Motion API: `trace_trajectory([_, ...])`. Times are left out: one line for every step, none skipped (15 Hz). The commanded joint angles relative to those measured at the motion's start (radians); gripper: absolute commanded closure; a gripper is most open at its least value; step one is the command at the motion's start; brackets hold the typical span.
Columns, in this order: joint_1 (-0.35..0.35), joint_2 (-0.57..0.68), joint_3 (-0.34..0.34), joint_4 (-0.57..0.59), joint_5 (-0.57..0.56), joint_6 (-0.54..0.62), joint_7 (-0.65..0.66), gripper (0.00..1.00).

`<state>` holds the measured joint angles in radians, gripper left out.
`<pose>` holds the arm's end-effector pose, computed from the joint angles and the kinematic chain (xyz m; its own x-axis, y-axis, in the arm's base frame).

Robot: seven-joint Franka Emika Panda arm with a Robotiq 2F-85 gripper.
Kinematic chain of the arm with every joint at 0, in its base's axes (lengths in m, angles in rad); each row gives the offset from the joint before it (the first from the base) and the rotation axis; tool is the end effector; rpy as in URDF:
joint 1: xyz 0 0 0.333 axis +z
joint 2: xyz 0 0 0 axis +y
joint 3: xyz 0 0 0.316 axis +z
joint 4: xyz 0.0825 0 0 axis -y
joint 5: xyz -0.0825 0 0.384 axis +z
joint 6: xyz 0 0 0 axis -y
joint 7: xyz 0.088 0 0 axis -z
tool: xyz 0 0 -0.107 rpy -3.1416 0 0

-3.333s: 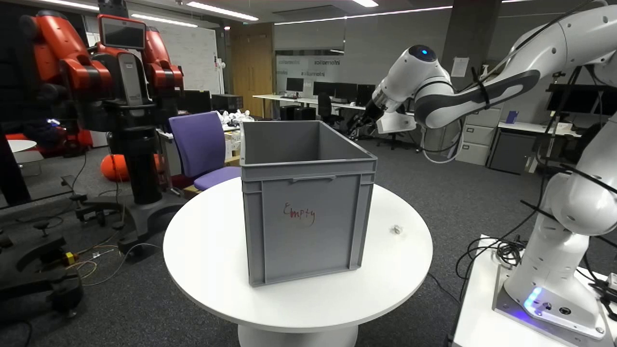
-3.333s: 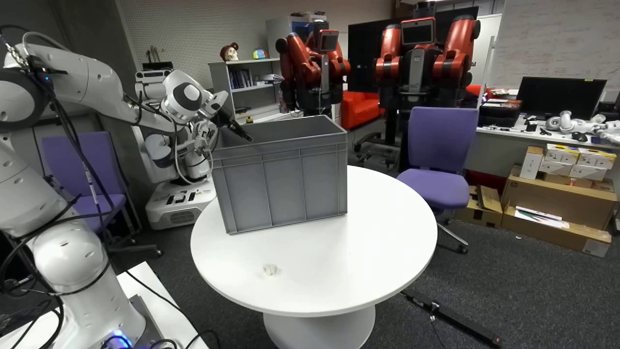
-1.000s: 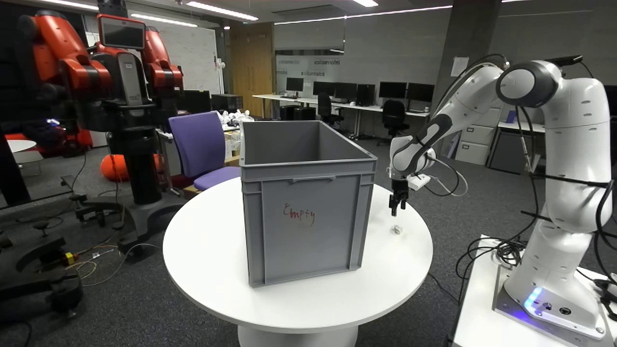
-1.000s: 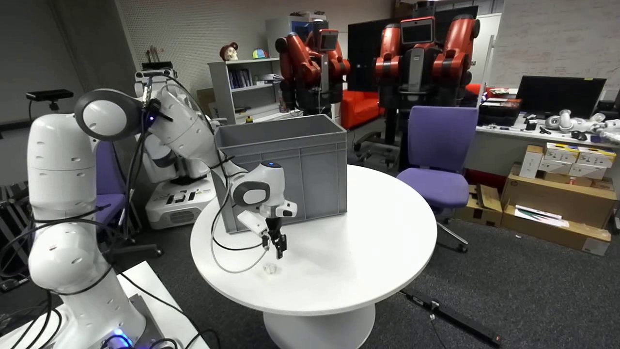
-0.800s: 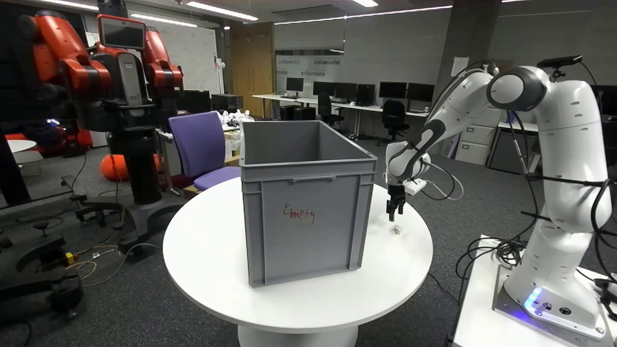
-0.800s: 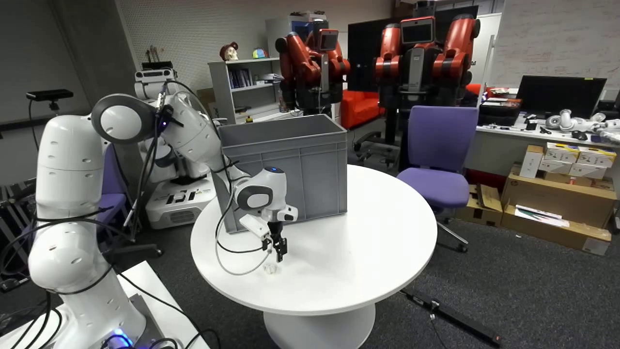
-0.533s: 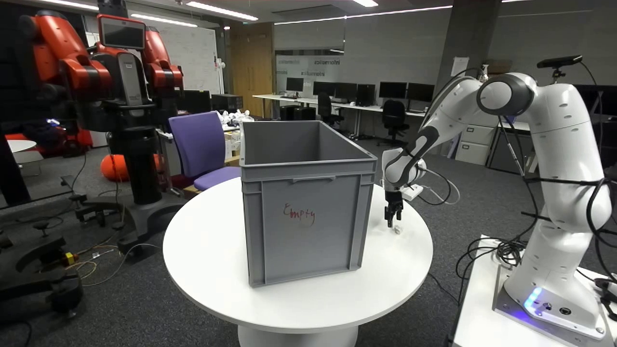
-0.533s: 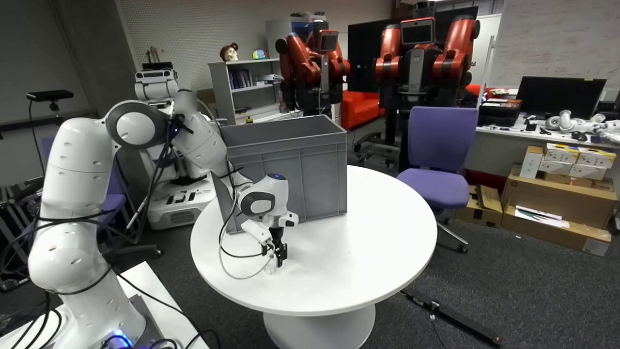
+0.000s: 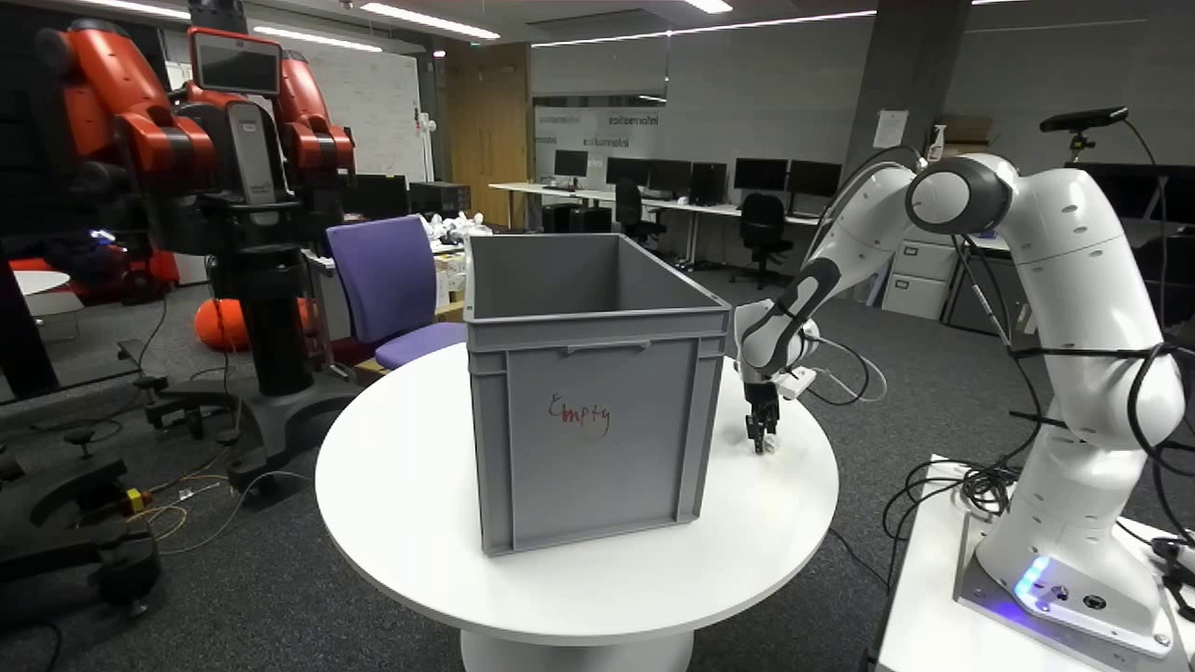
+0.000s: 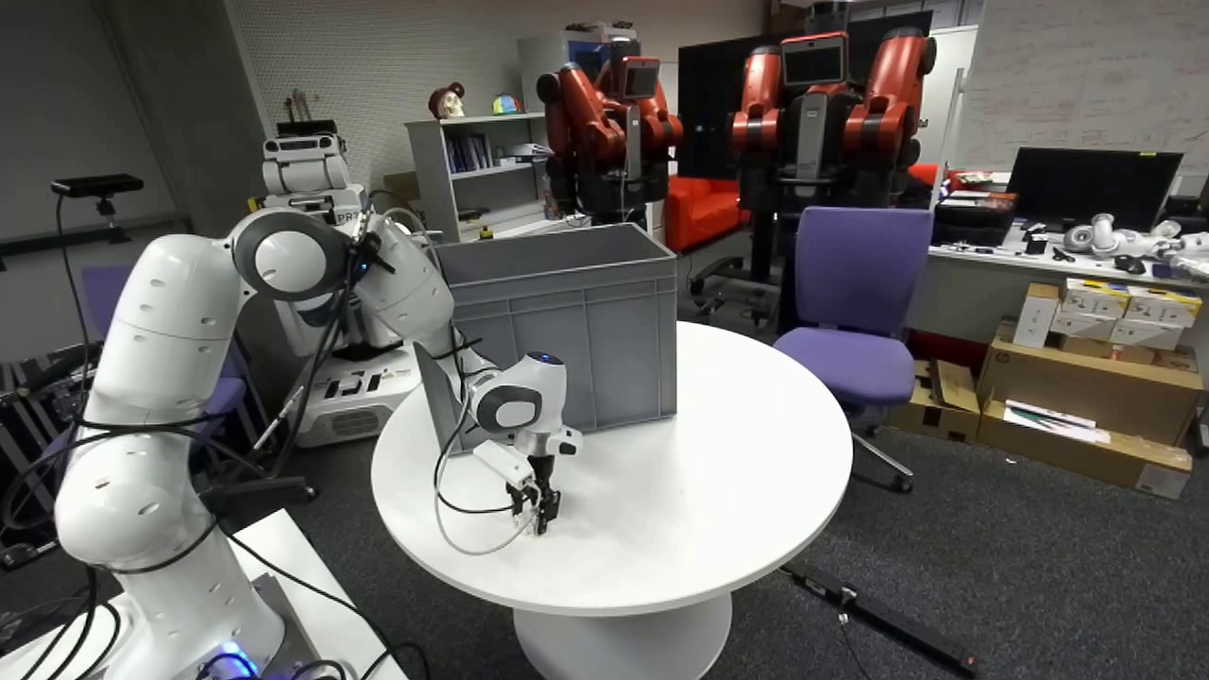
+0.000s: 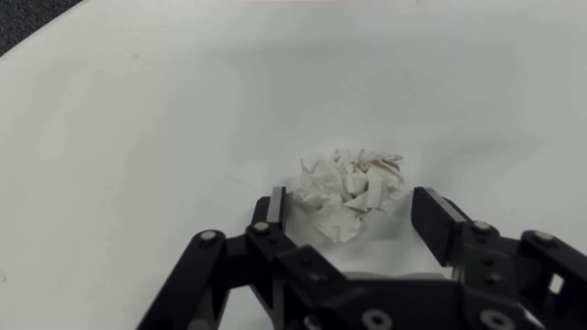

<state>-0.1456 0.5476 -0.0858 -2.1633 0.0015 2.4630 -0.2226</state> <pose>0.5150 -0.1243 0.1211 0.9690 -0.0017 -0.2472 -0.0045 -0.9999 -0.0108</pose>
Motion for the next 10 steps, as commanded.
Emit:
trace_trajectory([-0.004, -0.021, 0.002, 0.02, -0.035, -0.068, -0.001, 0.58])
trace_trajectory([-0.002, -0.026, 0.001, 0.02, -0.04, -0.075, 0.004, 0.65])
trace_trajectory([0.002, -0.03, -0.001, 0.022, -0.045, -0.083, 0.011, 0.71])
trace_trajectory([0.003, -0.036, -0.002, 0.021, -0.047, -0.081, 0.015, 0.79])
trace_trajectory([0.005, -0.043, -0.002, 0.02, -0.048, -0.081, 0.02, 0.86])
trace_trajectory([0.006, -0.054, -0.003, 0.018, -0.047, -0.078, 0.025, 0.95])
trace_trajectory([0.005, -0.07, -0.002, 0.015, -0.043, -0.081, 0.029, 0.99])
trace_trajectory([0.003, -0.083, -0.001, 0.015, -0.038, -0.081, 0.032, 1.0])
trace_trajectory([0.001, -0.105, 0.0, 0.011, -0.03, -0.078, 0.036, 0.98])
trace_trajectory([0.001, -0.134, 0.0, 0.007, -0.023, -0.074, 0.047, 1.0])
